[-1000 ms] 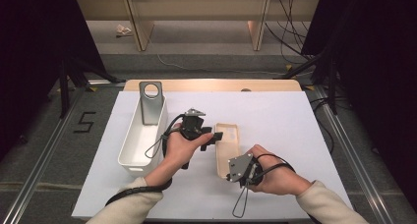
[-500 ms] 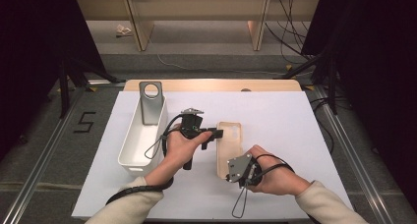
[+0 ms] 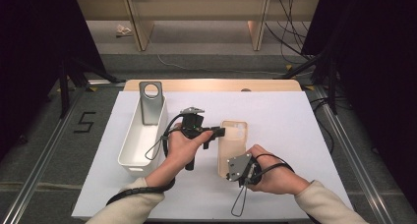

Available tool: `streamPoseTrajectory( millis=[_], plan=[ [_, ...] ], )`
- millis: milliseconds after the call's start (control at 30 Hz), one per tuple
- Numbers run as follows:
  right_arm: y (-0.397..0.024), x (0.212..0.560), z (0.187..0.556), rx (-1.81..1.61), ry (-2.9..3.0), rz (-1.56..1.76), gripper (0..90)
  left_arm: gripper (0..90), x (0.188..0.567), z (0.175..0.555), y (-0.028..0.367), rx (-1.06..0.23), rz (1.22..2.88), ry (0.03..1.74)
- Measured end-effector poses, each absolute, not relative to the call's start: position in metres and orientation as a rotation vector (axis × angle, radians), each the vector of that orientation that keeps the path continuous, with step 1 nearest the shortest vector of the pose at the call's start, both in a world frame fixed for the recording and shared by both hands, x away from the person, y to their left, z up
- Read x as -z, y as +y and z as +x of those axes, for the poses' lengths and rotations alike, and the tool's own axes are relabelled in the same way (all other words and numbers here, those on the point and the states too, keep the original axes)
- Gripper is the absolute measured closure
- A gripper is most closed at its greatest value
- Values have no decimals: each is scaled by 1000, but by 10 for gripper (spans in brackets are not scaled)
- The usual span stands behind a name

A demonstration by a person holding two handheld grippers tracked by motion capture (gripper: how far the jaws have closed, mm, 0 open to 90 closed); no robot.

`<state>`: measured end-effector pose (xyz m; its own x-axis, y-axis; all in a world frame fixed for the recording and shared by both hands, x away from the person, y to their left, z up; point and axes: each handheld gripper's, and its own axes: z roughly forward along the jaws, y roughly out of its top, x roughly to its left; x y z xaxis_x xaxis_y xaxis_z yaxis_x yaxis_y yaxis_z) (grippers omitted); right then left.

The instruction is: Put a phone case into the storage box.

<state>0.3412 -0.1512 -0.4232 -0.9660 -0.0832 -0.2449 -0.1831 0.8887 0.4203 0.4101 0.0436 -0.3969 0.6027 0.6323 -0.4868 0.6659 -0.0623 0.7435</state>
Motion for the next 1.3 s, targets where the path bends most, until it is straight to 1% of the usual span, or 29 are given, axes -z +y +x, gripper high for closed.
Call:
streamPoseTrajectory(
  millis=[333,633,767,867,1100,1300],
  plan=[
    [-152,425,344,-677,2826,-162,872,821,390,406,43,34,1730,1021],
    [-159,425,347,-821,2827,-25,625,824,382,406,46,-75,1757,965],
    [-166,425,349,-923,2804,41,485,824,381,407,51,-96,1753,965],
    [-172,424,350,-998,2771,110,401,824,380,407,53,-116,1751,963],
    [-185,423,351,-1122,2722,239,269,824,377,407,63,-151,1748,964],
    [-199,423,353,-1206,2663,356,255,824,372,406,72,-182,1742,960]
  ],
)
